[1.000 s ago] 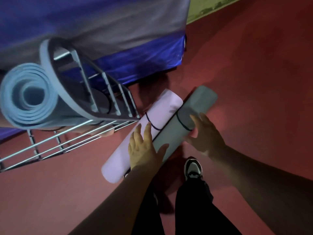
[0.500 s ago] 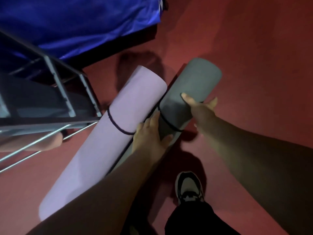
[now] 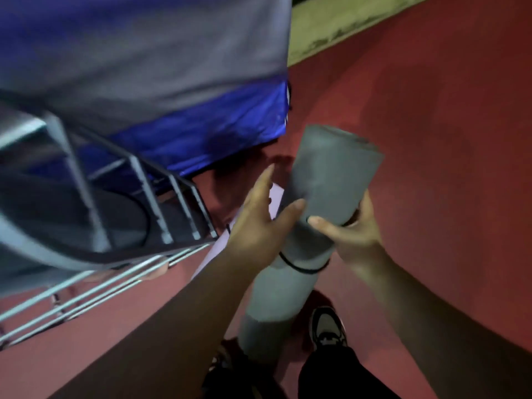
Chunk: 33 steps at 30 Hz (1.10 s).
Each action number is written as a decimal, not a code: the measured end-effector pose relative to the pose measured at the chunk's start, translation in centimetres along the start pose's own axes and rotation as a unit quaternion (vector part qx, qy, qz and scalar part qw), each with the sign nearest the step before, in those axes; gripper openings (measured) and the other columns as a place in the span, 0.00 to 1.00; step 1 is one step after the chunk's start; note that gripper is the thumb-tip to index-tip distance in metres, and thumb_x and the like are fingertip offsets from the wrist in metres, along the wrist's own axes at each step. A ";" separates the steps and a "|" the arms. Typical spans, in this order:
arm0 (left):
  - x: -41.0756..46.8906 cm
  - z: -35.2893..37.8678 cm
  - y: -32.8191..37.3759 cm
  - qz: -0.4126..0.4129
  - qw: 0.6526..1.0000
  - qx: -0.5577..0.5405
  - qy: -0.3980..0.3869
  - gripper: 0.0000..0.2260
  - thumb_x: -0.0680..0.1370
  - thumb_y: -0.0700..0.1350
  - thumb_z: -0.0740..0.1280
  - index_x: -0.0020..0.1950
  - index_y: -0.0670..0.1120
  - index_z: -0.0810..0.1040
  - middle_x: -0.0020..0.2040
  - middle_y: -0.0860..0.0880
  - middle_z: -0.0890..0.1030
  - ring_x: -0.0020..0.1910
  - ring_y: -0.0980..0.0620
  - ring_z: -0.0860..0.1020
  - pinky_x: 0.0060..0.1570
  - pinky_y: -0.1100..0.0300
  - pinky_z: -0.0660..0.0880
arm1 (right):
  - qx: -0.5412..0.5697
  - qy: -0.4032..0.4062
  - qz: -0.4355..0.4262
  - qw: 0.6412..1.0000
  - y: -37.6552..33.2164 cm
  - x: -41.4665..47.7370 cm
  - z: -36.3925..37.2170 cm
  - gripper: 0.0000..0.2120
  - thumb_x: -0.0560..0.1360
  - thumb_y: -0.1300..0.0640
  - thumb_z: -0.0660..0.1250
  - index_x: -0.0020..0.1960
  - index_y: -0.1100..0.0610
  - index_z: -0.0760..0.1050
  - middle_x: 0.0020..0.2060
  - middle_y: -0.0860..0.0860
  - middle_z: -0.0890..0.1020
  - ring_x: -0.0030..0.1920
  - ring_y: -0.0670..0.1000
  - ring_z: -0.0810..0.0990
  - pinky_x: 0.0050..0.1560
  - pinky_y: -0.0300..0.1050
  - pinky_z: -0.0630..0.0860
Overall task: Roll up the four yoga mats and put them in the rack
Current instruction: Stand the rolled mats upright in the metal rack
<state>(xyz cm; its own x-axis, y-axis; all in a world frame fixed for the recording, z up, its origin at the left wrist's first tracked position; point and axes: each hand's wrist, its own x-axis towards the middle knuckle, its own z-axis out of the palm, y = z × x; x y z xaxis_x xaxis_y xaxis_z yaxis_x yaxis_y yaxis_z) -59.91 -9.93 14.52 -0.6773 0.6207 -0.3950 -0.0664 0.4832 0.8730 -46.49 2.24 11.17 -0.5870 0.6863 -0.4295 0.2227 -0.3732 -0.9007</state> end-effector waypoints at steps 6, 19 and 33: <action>-6.7 -9.6 17.1 0.067 0.991 -0.118 -0.014 0.39 0.73 0.43 0.76 0.78 0.56 0.60 0.70 0.57 0.77 0.70 0.54 0.75 0.69 0.53 0.74 | -0.148 -0.065 -0.049 0.986 -18.8 -9.0 4.4 0.57 0.65 0.67 0.82 0.81 0.42 0.54 0.62 0.44 0.83 0.63 0.47 0.81 0.59 0.46 0.80; -29.1 -31.9 35.1 0.195 0.972 -0.054 0.120 0.41 0.69 0.48 0.79 0.76 0.56 0.61 0.70 0.57 0.76 0.69 0.55 0.74 0.67 0.53 0.74 | -0.252 -0.236 -0.168 0.923 -43.3 -26.5 20.1 0.54 0.58 0.28 0.79 0.78 0.33 0.57 0.69 0.41 0.77 0.69 0.46 0.75 0.68 0.60 0.73; -42.4 -46.3 37.6 0.151 0.944 0.017 0.293 0.52 0.65 0.65 0.76 0.79 0.70 0.45 0.68 0.74 0.71 0.66 0.70 0.73 0.67 0.54 0.75 | -0.261 -0.371 -0.310 0.835 -51.1 -36.3 35.3 0.59 0.65 0.49 0.83 0.75 0.23 0.44 0.68 0.22 0.65 0.71 0.33 0.68 0.69 0.51 0.74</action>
<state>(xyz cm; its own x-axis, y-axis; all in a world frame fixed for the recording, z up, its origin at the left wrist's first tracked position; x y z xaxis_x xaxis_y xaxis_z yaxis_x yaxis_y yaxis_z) -67.62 -46.62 77.36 -0.9512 0.2901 0.1056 0.2116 0.3635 0.9073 -64.04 -25.68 75.16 -0.9934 -0.0024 0.1149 -0.1078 0.3665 -0.9241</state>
